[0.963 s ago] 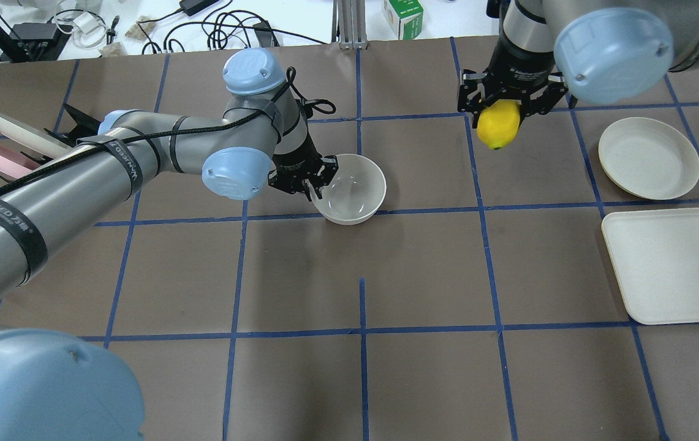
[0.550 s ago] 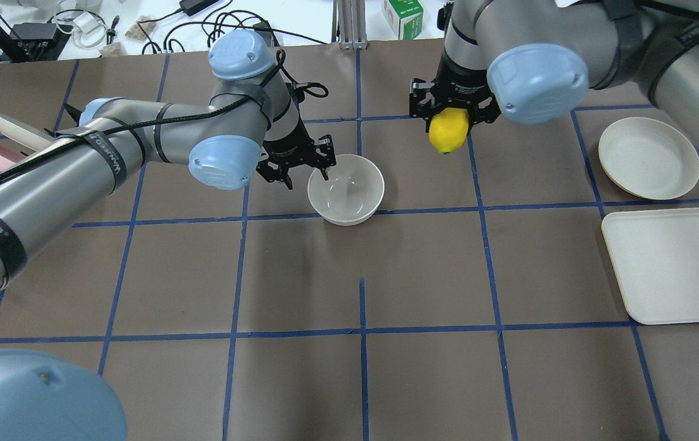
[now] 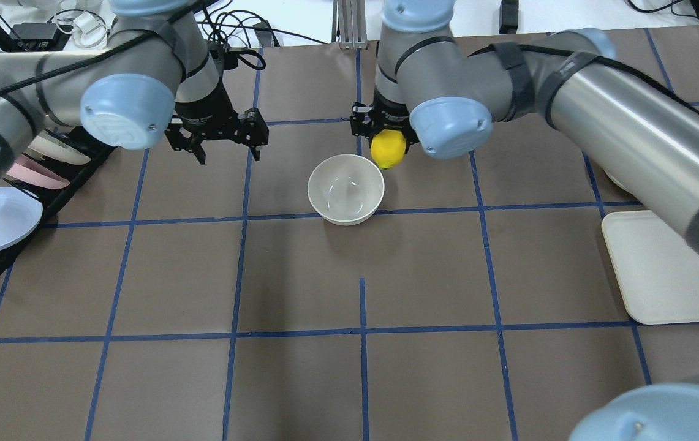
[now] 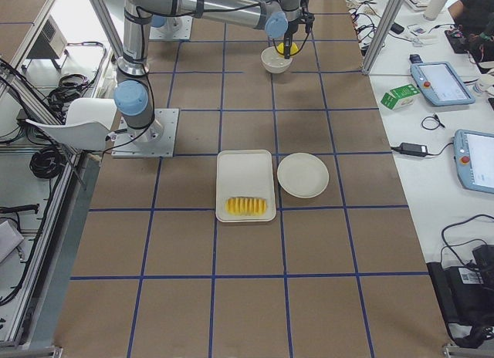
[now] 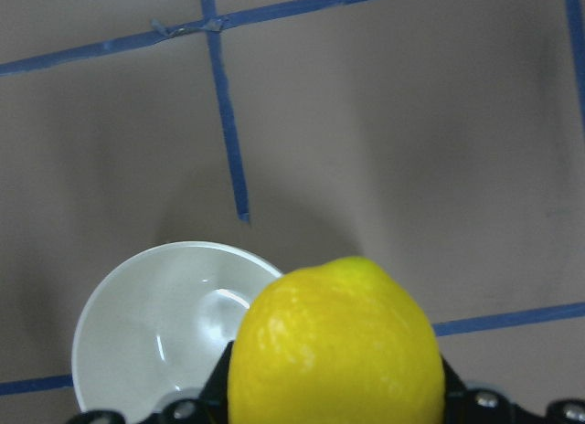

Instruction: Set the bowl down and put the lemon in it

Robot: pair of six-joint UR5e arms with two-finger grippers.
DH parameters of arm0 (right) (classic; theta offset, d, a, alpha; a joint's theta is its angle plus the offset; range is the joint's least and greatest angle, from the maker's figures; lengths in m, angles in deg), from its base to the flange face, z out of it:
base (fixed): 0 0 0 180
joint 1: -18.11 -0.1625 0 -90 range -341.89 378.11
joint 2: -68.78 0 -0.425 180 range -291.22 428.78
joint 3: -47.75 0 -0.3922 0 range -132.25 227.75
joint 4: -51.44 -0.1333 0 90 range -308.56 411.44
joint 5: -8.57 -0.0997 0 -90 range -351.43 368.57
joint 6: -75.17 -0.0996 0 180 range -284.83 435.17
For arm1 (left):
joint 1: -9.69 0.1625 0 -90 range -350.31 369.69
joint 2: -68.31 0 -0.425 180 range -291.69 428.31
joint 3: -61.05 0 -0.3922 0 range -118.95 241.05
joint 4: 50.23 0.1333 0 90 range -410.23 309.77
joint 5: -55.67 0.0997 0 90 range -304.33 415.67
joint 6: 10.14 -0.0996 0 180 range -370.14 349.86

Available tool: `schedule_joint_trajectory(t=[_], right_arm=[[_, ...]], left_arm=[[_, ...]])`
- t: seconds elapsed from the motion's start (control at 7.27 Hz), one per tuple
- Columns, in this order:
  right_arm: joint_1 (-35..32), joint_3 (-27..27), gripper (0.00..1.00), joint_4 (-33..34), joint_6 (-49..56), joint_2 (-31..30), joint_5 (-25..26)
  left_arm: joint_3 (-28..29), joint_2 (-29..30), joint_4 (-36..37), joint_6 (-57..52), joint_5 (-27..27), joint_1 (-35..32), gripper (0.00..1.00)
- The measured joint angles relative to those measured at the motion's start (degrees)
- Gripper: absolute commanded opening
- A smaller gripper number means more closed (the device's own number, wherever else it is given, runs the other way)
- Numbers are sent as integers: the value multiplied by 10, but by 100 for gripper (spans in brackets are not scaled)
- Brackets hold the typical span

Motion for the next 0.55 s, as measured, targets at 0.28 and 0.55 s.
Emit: schedule_joint_trajectory(t=[0.28,0.55], right_arm=[[-36,12,32,39,-26,49,0],[-50,14,37,46,-24,83,2]], left_arm=[[5,-42,-36,-29,13,22,100],[6,-65,-52,-33,13,26,100]])
